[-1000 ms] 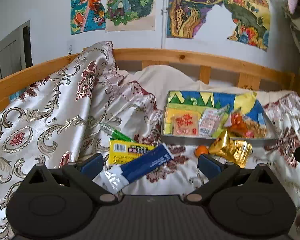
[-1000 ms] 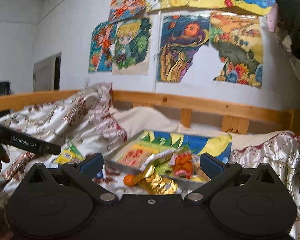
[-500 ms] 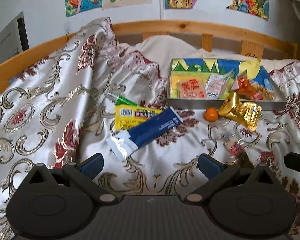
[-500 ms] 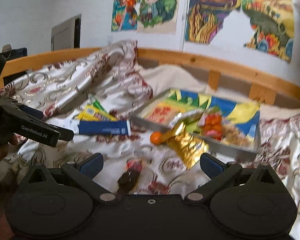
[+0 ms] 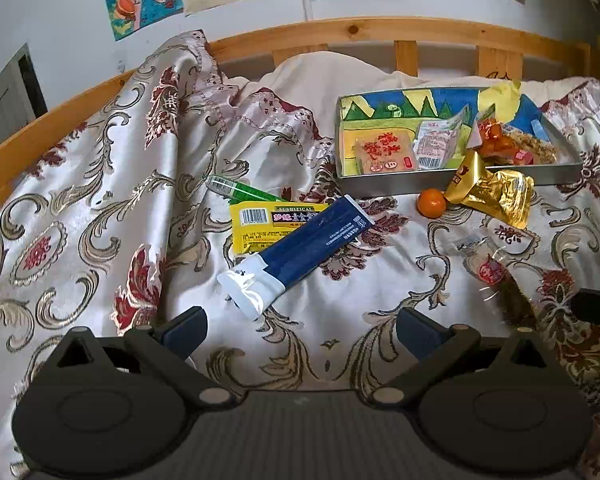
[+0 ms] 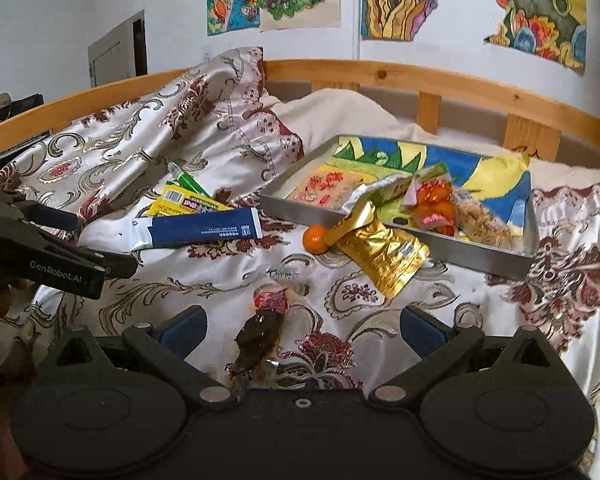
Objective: Organize snacks
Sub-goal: 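Pull both open tools back up from the tray, then move left tool onto dark blue box while right tool reaches clear bag of brown snack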
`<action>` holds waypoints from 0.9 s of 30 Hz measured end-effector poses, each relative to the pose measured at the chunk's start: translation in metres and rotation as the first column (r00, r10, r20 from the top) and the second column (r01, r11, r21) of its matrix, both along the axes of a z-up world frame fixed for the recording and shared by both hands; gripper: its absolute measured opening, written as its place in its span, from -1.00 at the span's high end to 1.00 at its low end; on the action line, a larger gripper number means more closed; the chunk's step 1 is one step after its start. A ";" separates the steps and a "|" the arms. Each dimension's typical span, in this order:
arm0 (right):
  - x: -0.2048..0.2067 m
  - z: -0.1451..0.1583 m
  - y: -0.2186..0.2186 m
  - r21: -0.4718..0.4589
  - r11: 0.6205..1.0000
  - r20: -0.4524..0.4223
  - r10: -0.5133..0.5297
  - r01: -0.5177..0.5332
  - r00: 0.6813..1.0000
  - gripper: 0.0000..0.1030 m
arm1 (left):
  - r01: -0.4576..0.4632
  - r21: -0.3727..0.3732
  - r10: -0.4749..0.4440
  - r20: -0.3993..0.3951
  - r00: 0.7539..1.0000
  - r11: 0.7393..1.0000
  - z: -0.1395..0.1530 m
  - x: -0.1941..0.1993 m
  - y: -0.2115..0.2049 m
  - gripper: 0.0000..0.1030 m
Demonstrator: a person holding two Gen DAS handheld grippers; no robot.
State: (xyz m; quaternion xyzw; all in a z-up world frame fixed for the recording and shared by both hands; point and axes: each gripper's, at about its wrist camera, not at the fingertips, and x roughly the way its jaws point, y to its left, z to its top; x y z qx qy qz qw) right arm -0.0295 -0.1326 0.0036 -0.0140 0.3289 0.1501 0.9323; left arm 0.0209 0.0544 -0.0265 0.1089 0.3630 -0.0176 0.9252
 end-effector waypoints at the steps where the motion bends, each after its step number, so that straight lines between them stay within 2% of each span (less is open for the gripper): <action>1: 0.002 -0.001 0.000 0.006 1.000 -0.010 -0.001 0.001 1.000 -0.99 | 0.008 0.008 -0.008 -0.004 1.000 1.000 -0.001 0.002 0.000 -0.99; 10: 0.015 -0.011 -0.007 0.064 0.998 -0.090 -0.010 0.016 0.996 -0.99 | 0.092 0.141 -0.091 -0.016 0.996 0.986 -0.007 0.027 -0.004 -0.99; 14: 0.028 -0.019 -0.004 0.091 0.995 -0.087 -0.020 0.028 0.996 -0.99 | 0.146 0.154 -0.132 -0.099 0.986 0.977 -0.006 0.046 -0.005 -0.99; 20: 0.051 -0.034 0.020 0.065 0.997 -0.065 0.042 -0.038 0.997 -0.96 | 0.248 0.272 -0.219 -0.135 0.966 0.930 -0.011 0.070 -0.015 -0.99; 27: 0.063 -0.049 0.022 0.111 0.992 -0.122 0.074 -0.061 0.990 -0.81 | 0.282 0.287 -0.231 -0.198 0.953 0.916 -0.029 0.095 -0.017 -0.99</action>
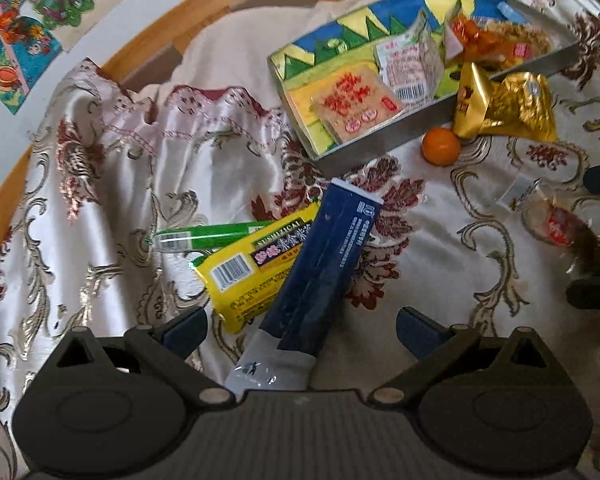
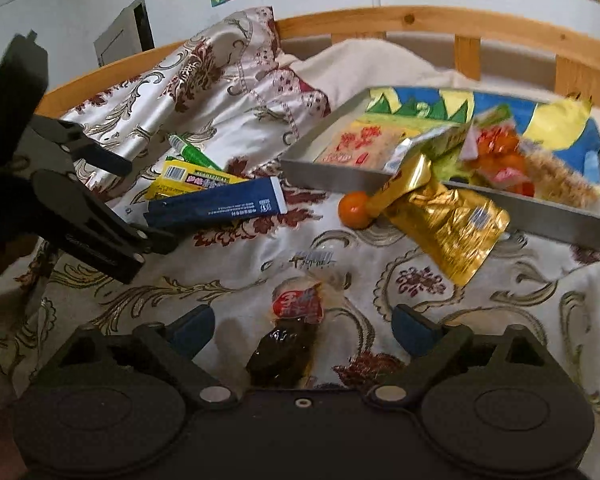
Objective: Organize snacks
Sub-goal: 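Move left tool onto dark blue box while right tool reaches clear bag of brown snack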
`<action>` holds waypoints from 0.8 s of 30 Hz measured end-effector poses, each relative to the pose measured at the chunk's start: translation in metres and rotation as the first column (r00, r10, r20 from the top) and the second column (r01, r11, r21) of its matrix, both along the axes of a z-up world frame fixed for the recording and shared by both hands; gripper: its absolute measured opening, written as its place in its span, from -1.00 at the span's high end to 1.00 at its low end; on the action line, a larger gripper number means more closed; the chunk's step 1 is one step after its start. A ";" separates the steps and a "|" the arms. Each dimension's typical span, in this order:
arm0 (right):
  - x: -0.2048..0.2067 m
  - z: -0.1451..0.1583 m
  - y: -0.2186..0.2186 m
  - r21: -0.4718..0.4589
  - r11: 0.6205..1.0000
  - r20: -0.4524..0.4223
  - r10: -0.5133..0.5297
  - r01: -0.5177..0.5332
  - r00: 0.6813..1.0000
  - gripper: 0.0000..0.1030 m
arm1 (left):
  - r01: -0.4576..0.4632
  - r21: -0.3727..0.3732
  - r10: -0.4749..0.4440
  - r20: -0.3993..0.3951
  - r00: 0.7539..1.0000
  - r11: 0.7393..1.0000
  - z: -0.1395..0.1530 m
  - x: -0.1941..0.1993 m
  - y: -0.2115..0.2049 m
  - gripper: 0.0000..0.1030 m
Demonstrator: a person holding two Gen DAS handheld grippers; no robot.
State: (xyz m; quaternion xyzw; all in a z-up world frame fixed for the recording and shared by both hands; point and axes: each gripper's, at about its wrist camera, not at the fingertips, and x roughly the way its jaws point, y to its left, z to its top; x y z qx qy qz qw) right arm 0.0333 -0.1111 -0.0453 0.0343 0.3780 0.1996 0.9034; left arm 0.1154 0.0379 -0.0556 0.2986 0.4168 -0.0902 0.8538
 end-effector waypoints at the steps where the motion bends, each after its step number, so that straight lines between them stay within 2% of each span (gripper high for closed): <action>1: 0.002 0.000 -0.002 0.013 1.000 -0.007 0.008 -0.008 1.000 -0.79 | -0.002 0.004 0.002 -0.004 1.000 1.000 -0.002 0.003 0.000 -0.99; 6: 0.004 0.001 -0.009 0.029 0.999 -0.023 0.027 -0.026 0.999 -0.60 | 0.008 0.002 -0.008 -0.080 0.997 1.000 -0.010 0.017 -0.003 -0.99; 12: 0.005 0.002 -0.014 0.042 0.999 -0.043 0.016 -0.015 0.999 -0.53 | 0.013 -0.011 -0.014 -0.131 0.991 1.000 -0.010 0.023 -0.003 -0.87; 19: 0.001 0.004 -0.012 0.020 1.000 -0.032 0.012 -0.012 0.999 -0.13 | -0.010 -0.045 0.002 -0.187 0.982 0.999 -0.008 0.025 -0.004 -0.55; 24: -0.002 0.005 -0.012 0.007 1.000 -0.017 0.006 -0.006 1.000 -0.02 | -0.013 -0.066 -0.002 -0.213 0.977 0.998 -0.007 0.024 -0.006 -0.23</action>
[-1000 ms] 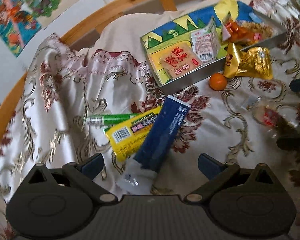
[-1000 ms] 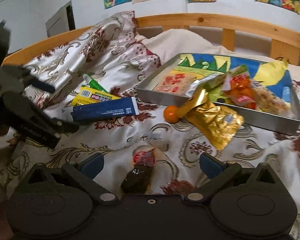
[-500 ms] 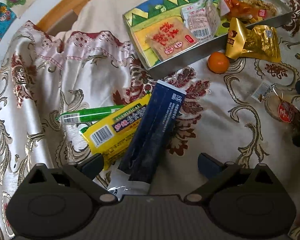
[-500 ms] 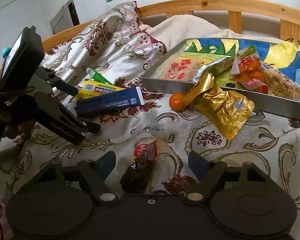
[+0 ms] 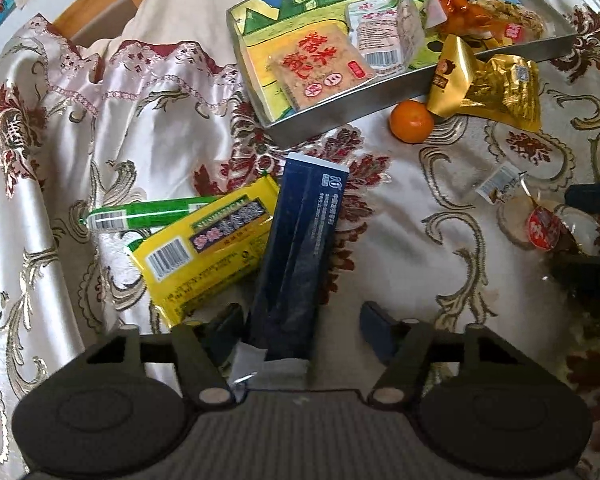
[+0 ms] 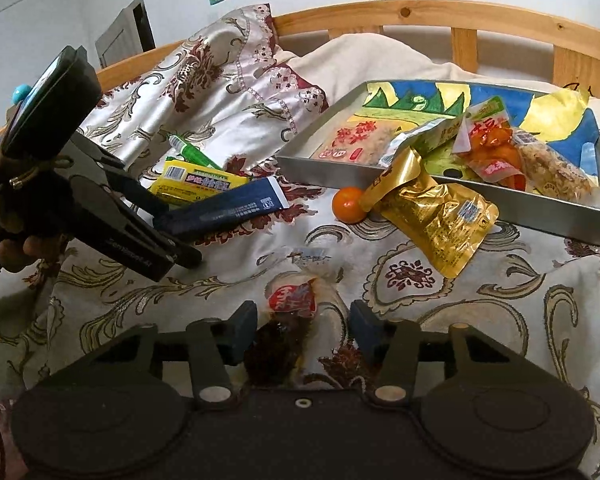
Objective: Organize snacks
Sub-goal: 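Move left tool onto dark blue box while right tool reaches clear bag of brown snack, then close left tool on blue box while right tool grips and lifts brown snack bag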
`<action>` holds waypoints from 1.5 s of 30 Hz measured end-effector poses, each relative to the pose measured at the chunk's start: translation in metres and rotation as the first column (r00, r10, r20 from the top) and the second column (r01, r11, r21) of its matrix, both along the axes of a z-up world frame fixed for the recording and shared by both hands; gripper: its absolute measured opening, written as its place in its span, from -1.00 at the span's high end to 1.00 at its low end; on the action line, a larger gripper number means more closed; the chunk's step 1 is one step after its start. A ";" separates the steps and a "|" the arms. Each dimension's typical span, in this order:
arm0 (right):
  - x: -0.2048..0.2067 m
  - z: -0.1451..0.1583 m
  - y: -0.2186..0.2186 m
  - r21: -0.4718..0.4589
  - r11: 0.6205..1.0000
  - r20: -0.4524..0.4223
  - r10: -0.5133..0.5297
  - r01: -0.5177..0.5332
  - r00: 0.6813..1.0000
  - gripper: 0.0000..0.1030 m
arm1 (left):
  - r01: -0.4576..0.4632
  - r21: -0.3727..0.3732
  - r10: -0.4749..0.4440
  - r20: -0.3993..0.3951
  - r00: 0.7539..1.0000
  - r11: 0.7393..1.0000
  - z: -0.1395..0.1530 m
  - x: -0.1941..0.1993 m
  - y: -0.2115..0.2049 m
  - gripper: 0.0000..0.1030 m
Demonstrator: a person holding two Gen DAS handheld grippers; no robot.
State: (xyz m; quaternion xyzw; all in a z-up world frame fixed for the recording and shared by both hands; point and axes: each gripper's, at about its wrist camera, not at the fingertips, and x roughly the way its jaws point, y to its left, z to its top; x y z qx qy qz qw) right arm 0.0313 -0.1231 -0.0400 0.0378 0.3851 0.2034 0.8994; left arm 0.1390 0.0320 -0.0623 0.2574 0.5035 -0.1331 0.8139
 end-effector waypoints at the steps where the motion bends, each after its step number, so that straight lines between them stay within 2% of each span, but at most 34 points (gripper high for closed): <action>1: -0.001 0.001 0.000 -0.004 1.000 0.004 0.002 -0.002 1.000 -0.02 | -0.002 -0.008 0.002 -0.005 1.000 1.000 0.000 -0.001 0.000 -0.18; 6: -0.006 0.004 0.002 -0.032 0.999 0.013 0.011 -0.010 1.000 -0.03 | -0.032 -0.047 0.031 -0.022 0.999 0.998 0.002 -0.001 -0.001 -0.23; 8: -0.008 0.004 0.003 -0.034 0.999 0.007 0.011 -0.011 1.000 -0.07 | -0.023 -0.032 0.023 0.001 1.000 0.999 0.000 0.001 -0.003 -0.54; 9: -0.009 0.004 0.002 -0.029 1.000 0.002 0.010 -0.010 1.000 -0.07 | -0.020 -0.007 0.020 0.021 1.000 1.000 -0.001 0.003 -0.005 -0.59; 11: -0.011 0.005 0.002 -0.027 1.000 -0.002 0.013 -0.013 1.000 -0.07 | -0.015 0.031 0.014 0.049 0.999 0.999 -0.003 0.008 -0.009 -0.60; 15: -0.013 0.007 0.002 -0.017 1.000 0.001 0.020 -0.020 1.000 -0.09 | -0.019 0.007 0.018 0.057 0.998 1.000 -0.006 0.015 -0.014 -0.60; 16: -0.014 0.007 0.003 -0.009 1.000 -0.001 0.025 -0.025 1.000 -0.09 | -0.021 0.006 0.020 0.061 0.998 1.000 -0.007 0.015 -0.016 -0.59; 18: -0.016 0.009 0.002 0.021 0.999 -0.005 0.039 -0.039 0.999 -0.09 | -0.020 -0.001 0.020 0.060 0.998 1.000 -0.009 0.014 -0.019 -0.42; 19: -0.016 0.009 0.003 0.024 0.999 -0.009 0.047 -0.047 0.999 -0.09 | -0.019 -0.011 0.019 0.050 0.999 1.000 -0.009 0.013 -0.020 -0.27; 23: -0.015 0.005 0.005 0.010 0.998 -0.058 0.056 -0.055 0.997 -0.07 | -0.029 -0.024 0.030 0.037 0.999 0.999 -0.008 0.010 -0.023 -0.01; 26: -0.012 -0.001 0.007 -0.003 0.999 -0.081 0.054 -0.055 0.995 -0.05 | -0.054 -0.068 0.055 0.011 0.998 0.996 -0.005 0.009 -0.022 0.22; 29: -0.012 -0.005 0.008 -0.011 0.998 -0.066 0.063 -0.064 0.996 -0.05 | -0.069 -0.103 0.070 0.001 0.998 0.992 -0.003 0.004 -0.024 0.24; 33: -0.014 -0.005 0.012 -0.036 0.996 -0.034 0.084 -0.085 0.996 0.08 | -0.077 -0.135 0.077 -0.009 0.997 0.988 0.001 -0.006 -0.026 0.26; 45: -0.015 -0.002 0.013 -0.067 0.994 -0.001 0.084 -0.084 0.996 0.13 | -0.146 -0.226 0.142 -0.033 0.989 0.963 0.011 -0.026 -0.023 0.28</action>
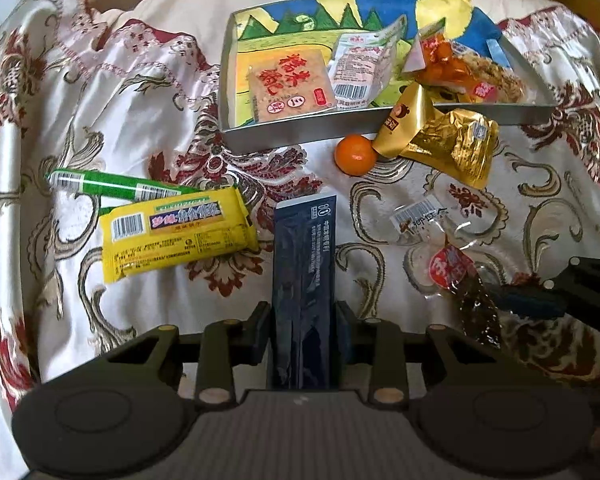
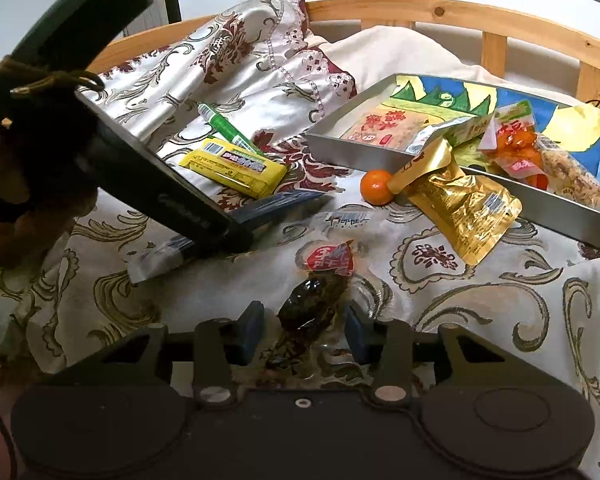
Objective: Organize snacks
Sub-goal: 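Close left tool on blue box while right tool grips and lifts brown snack bag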
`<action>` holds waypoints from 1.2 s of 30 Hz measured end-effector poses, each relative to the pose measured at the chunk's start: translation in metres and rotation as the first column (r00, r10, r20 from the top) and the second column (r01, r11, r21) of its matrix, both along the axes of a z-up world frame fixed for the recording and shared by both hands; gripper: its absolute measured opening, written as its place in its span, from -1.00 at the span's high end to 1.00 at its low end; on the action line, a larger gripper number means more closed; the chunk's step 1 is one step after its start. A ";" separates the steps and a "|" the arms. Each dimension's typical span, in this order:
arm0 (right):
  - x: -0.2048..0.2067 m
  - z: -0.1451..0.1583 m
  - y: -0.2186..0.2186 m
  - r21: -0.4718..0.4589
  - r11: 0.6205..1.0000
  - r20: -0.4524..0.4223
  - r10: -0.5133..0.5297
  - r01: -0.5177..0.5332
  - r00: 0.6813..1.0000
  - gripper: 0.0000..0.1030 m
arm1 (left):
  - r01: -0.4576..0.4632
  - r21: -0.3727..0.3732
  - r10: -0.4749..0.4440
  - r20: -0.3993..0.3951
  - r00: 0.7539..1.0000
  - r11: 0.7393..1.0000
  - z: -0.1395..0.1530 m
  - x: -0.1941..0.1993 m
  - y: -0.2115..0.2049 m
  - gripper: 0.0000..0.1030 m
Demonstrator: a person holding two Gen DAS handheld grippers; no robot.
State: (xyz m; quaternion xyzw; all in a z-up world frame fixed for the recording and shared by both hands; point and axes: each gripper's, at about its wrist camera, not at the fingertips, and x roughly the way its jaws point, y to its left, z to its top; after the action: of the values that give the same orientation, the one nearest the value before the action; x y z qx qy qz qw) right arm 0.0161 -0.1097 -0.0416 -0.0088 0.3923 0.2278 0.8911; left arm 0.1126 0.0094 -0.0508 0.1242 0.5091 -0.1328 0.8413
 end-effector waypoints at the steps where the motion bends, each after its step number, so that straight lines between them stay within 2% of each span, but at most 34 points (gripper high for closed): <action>1: 0.000 0.000 0.000 -0.005 1.000 0.006 0.000 0.000 1.000 0.13 | -0.005 -0.007 0.005 0.003 1.000 1.000 0.001 -0.001 0.000 0.29; 8: 0.000 0.001 0.001 -0.054 0.999 0.061 0.008 -0.005 0.998 0.13 | 0.002 0.012 -0.002 0.020 1.000 1.000 0.001 -0.006 -0.004 0.29; 21: 0.000 0.003 0.000 -0.059 0.998 0.084 0.008 -0.003 0.996 0.13 | 0.003 0.021 -0.003 0.023 1.000 1.000 -0.002 -0.005 -0.004 0.30; 29: 0.001 0.006 -0.002 -0.046 0.999 0.094 -0.008 0.012 0.996 0.13 | -0.016 -0.017 0.016 0.029 0.999 1.000 0.003 -0.006 -0.002 0.33; 36: 0.001 0.008 -0.004 -0.043 0.999 0.098 -0.007 0.012 0.995 0.13 | -0.028 -0.023 0.029 0.052 0.998 0.999 0.006 -0.009 -0.003 0.34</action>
State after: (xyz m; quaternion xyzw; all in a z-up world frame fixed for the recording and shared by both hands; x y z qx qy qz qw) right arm 0.0169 -0.1134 -0.0340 -0.0375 0.3529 0.2143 0.9100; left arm 0.1040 0.0067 -0.0446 0.1111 0.4873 -0.1230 0.8574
